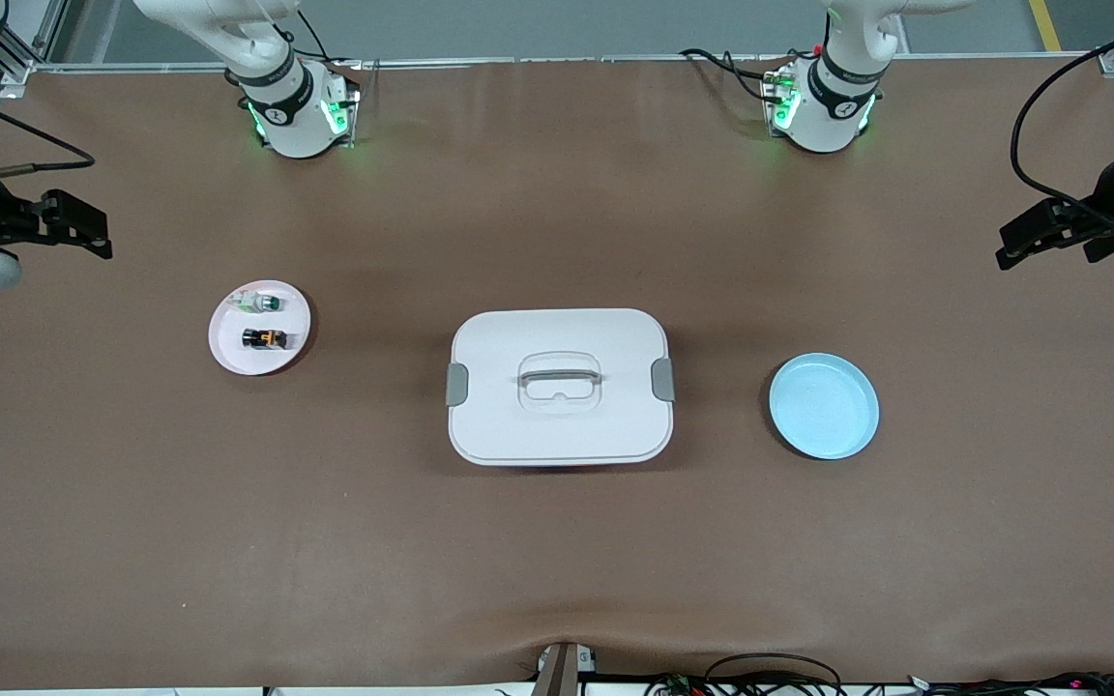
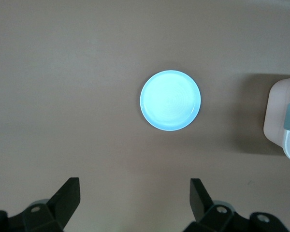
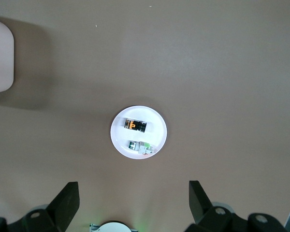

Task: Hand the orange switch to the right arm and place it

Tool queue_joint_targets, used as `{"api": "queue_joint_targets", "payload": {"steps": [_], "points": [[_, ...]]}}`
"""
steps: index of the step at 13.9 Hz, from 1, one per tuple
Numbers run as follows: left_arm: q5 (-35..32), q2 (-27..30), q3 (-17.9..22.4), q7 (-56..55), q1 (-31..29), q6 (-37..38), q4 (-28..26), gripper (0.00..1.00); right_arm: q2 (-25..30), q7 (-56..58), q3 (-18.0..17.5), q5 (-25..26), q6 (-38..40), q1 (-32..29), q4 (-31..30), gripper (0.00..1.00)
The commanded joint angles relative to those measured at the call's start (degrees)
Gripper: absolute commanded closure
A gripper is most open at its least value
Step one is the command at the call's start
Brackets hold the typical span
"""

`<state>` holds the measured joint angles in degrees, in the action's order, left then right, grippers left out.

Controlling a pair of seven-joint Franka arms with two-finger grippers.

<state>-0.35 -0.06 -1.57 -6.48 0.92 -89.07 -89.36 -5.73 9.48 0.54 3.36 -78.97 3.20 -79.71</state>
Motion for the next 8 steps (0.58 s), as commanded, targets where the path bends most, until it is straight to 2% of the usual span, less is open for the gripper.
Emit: {"api": "queue_joint_targets", "payload": {"steps": [1,8], "points": [[0.9,0.0,0.0,1.4,0.0,0.9,0.8,0.0,-0.4,-1.0,-0.1,-1.1,0.4,-0.3,1.3,0.0],[2.1,0.0,0.0,1.3,0.0,0.9,0.8,0.0,-0.4,-1.0,-0.4,-1.2,-0.2,0.1,1.5,0.0]]}}
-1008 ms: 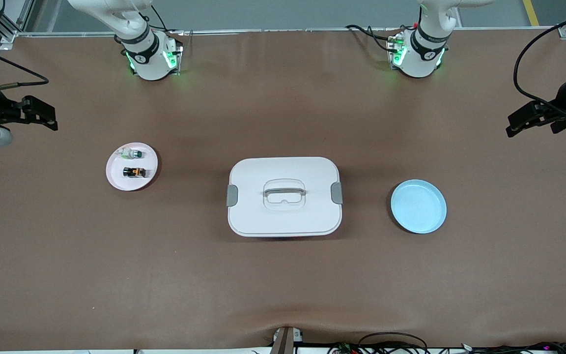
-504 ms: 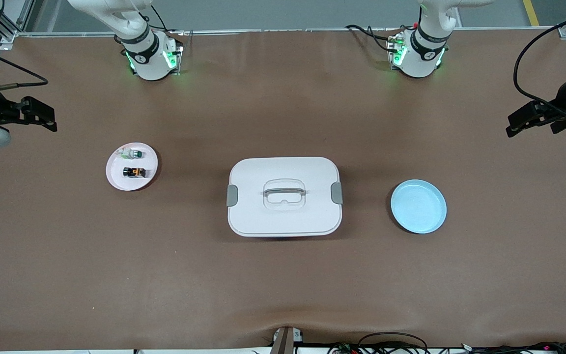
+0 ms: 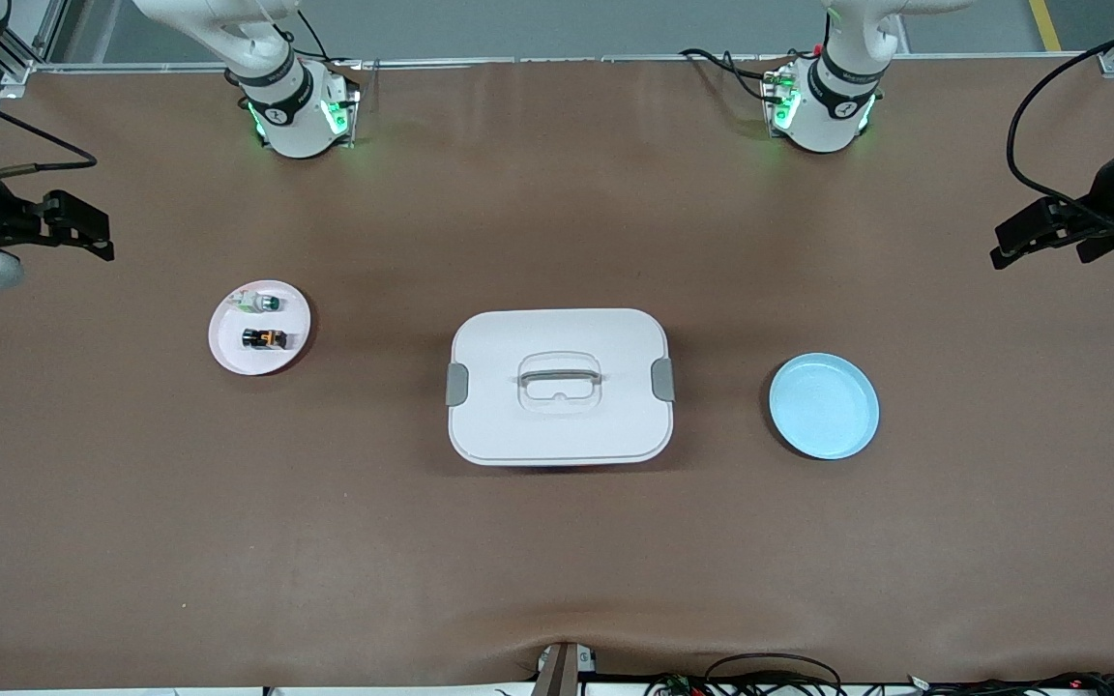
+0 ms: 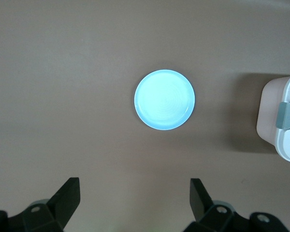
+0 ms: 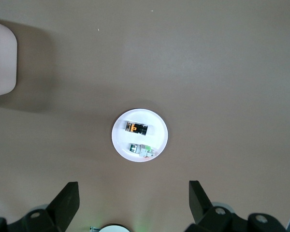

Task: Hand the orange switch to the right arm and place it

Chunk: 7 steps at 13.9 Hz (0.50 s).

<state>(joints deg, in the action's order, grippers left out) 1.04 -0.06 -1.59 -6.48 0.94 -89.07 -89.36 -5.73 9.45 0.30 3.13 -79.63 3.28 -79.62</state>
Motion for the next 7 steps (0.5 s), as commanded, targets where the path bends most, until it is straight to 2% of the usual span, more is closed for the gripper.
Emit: {"api": "queue_joint_targets", "payload": {"steps": [1,3,7], "points": [[0.7,0.0,0.0,1.3,-0.1,0.9,0.8,0.0,-0.4,-1.0,-0.1,-1.0,0.0,0.2,1.4,0.0],[0.7,0.0,0.0,1.2,-0.1,0.9,0.8,0.0,-0.2,-1.1,-0.2,-1.0,-1.1,0.2,1.4,0.0],[0.6,0.0,0.0,1.2,-0.1,0.9,0.8,0.0,-0.2,-11.2,-0.2,-1.0,-0.9,2.0,1.4,0.0]]}}
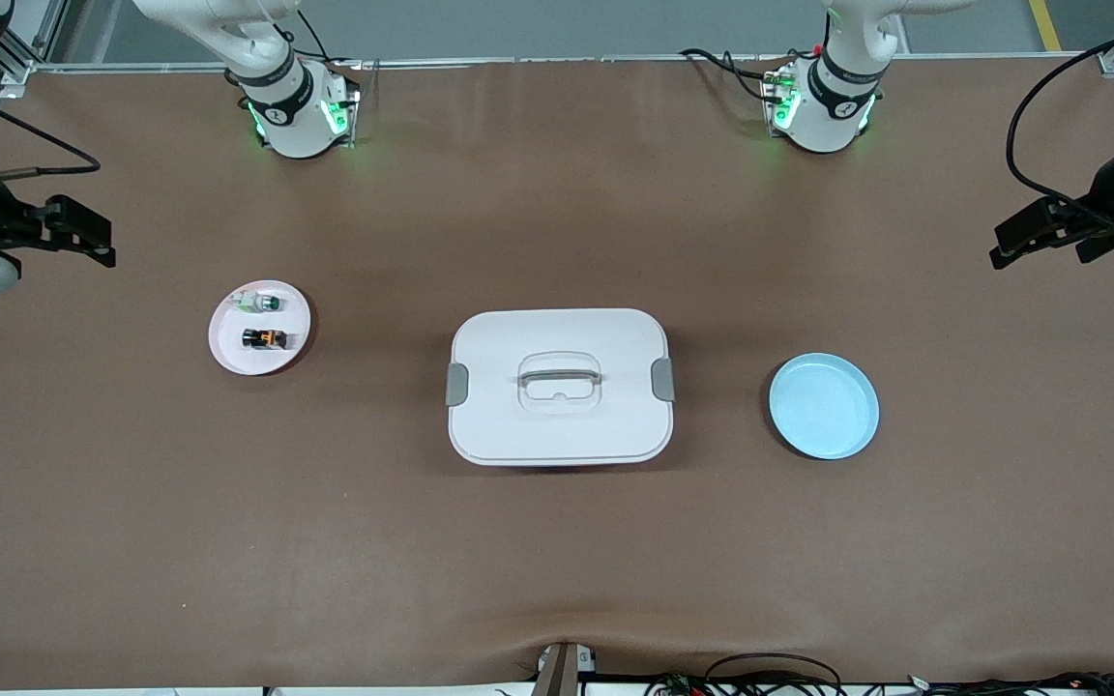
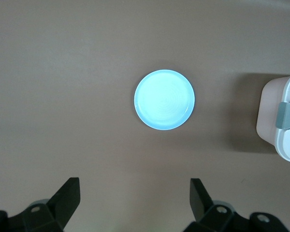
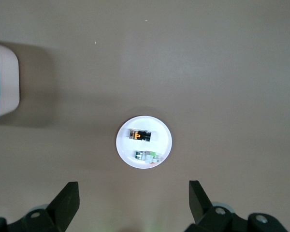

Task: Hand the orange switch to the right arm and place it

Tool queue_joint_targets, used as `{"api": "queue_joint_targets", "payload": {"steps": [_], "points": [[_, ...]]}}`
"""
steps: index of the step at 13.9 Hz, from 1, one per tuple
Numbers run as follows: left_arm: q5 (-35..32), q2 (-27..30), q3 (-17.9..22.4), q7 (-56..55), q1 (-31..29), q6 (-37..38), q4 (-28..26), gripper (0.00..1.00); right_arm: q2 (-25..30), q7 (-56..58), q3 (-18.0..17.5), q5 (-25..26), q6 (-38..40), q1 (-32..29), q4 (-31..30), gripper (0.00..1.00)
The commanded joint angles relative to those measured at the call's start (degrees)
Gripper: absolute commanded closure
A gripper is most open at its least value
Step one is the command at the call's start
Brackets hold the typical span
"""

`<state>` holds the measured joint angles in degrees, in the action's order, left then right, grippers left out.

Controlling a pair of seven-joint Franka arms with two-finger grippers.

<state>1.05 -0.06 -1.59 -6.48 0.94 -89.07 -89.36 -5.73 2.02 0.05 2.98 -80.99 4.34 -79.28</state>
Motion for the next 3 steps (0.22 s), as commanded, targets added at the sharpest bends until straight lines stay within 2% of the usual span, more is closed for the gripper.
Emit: {"api": "queue_joint_targets", "payload": {"steps": [1,3], "points": [[0.7,0.0,0.0,1.2,-0.1,0.9,0.8,0.0,-0.2,-3.9,0.2,-0.8,0.4,0.9,1.1,0.0],[0.7,0.0,0.0,1.3,-0.1,0.9,0.8,0.0,-0.2,-4.0,0.5,-1.0,0.0,0.1,1.1,0.0]]}}
